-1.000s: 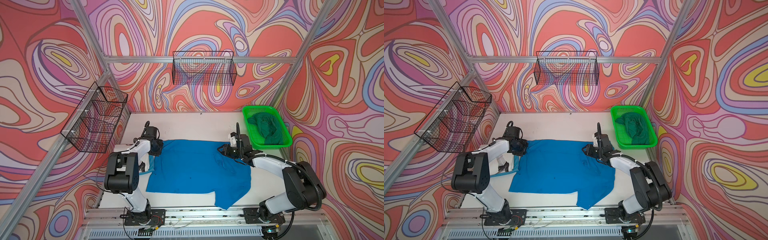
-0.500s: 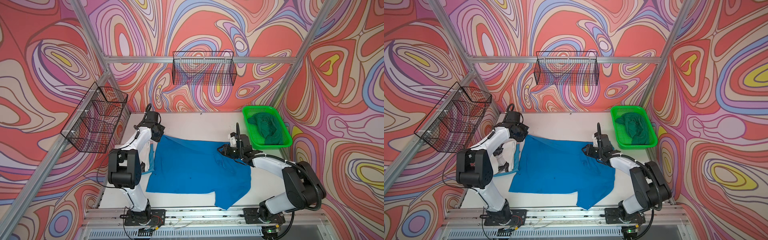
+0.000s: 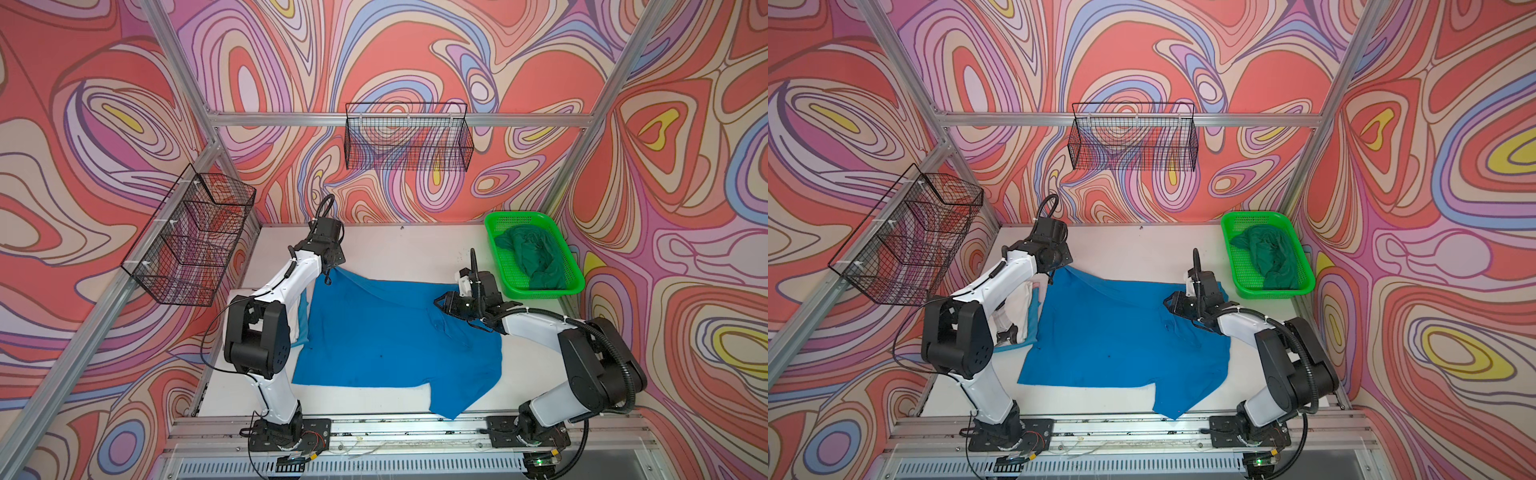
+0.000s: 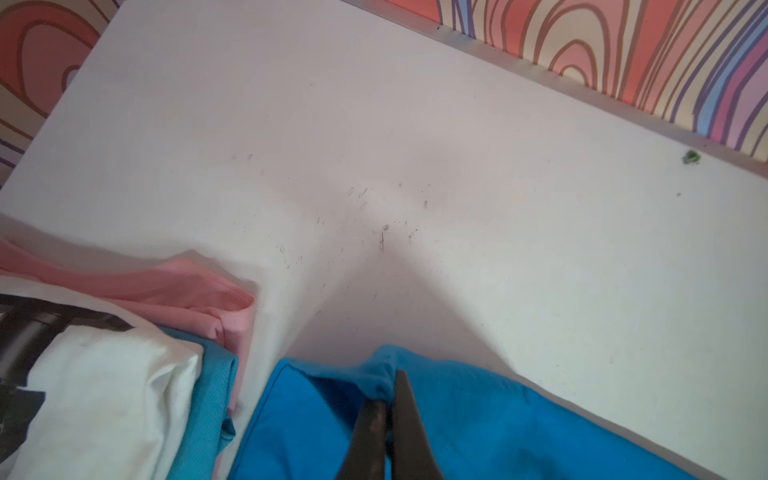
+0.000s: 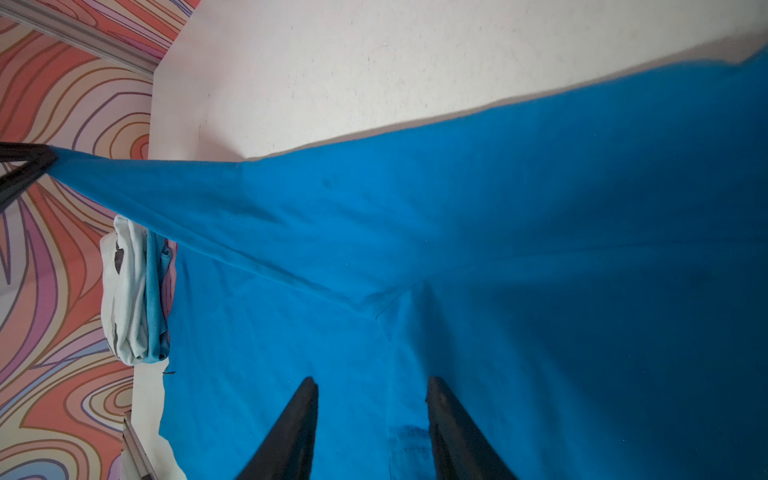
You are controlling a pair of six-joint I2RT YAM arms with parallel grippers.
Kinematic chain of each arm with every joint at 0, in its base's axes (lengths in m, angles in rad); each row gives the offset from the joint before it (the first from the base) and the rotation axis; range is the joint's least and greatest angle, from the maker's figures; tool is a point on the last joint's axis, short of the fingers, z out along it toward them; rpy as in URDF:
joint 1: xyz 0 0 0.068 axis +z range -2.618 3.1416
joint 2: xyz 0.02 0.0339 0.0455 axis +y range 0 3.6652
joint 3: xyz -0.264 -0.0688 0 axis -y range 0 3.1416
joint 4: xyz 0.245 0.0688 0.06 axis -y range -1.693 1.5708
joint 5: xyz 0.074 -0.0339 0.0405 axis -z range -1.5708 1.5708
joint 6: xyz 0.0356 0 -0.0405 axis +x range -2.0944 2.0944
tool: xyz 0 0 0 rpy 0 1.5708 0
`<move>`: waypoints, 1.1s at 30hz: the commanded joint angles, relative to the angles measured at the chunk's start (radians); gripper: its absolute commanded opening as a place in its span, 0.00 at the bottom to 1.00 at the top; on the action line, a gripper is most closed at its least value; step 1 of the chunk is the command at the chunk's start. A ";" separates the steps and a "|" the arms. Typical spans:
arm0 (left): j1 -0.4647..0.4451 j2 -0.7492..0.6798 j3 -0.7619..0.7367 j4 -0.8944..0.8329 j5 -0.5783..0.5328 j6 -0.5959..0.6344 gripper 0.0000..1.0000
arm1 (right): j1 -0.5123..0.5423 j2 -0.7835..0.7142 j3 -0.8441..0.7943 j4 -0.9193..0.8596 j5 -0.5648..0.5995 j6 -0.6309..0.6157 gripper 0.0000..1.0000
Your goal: Fold and stack the t-shirts
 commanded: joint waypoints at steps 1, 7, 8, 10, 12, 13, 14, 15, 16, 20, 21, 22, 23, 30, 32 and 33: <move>-0.013 -0.058 -0.129 0.140 -0.120 0.104 0.00 | -0.002 0.011 -0.012 0.009 -0.010 0.009 0.46; -0.072 -0.137 -0.313 0.332 -0.222 0.130 0.00 | -0.002 0.013 -0.024 0.012 -0.016 0.010 0.46; -0.088 -0.146 -0.339 0.358 -0.253 0.137 0.00 | -0.002 0.014 -0.024 0.010 -0.017 0.011 0.46; -0.108 -0.162 -0.383 0.400 -0.292 0.135 0.00 | -0.002 0.013 -0.024 0.007 -0.019 0.012 0.46; -0.108 -0.183 -0.439 0.432 -0.304 0.107 0.00 | -0.002 0.010 -0.023 0.001 -0.021 0.010 0.46; -0.109 -0.192 -0.463 0.446 -0.312 0.097 0.00 | -0.002 0.009 -0.022 -0.003 -0.019 0.008 0.46; -0.109 -0.204 -0.492 0.471 -0.316 0.089 0.00 | -0.003 0.006 -0.023 -0.004 -0.019 0.007 0.46; -0.109 -0.213 -0.515 0.492 -0.318 0.086 0.00 | -0.002 0.005 -0.024 -0.004 -0.019 0.007 0.46; -0.109 -0.221 -0.537 0.504 -0.323 0.072 0.00 | -0.002 0.005 -0.024 -0.006 -0.019 0.007 0.46; -0.109 -0.249 -0.599 0.534 -0.330 0.024 0.02 | -0.002 0.008 -0.023 -0.008 -0.025 0.009 0.46; -0.108 -0.256 -0.610 0.546 -0.332 0.021 0.07 | -0.002 0.008 -0.023 -0.008 -0.026 0.010 0.46; -0.109 -0.265 -0.619 0.555 -0.333 0.018 0.14 | -0.002 0.008 -0.023 -0.008 -0.027 0.010 0.46; -0.109 -0.271 -0.622 0.555 -0.334 0.016 0.20 | -0.002 0.008 -0.023 -0.008 -0.027 0.011 0.46; -0.108 -0.337 -0.678 0.537 -0.353 -0.072 0.59 | -0.002 0.004 -0.019 -0.013 -0.030 0.015 0.46; -0.105 -0.375 -0.703 0.537 -0.339 -0.103 0.64 | -0.002 0.000 -0.012 -0.022 -0.035 0.014 0.46; -0.104 -0.389 -0.713 0.542 -0.329 -0.108 0.65 | -0.002 -0.003 -0.009 -0.024 -0.035 0.013 0.46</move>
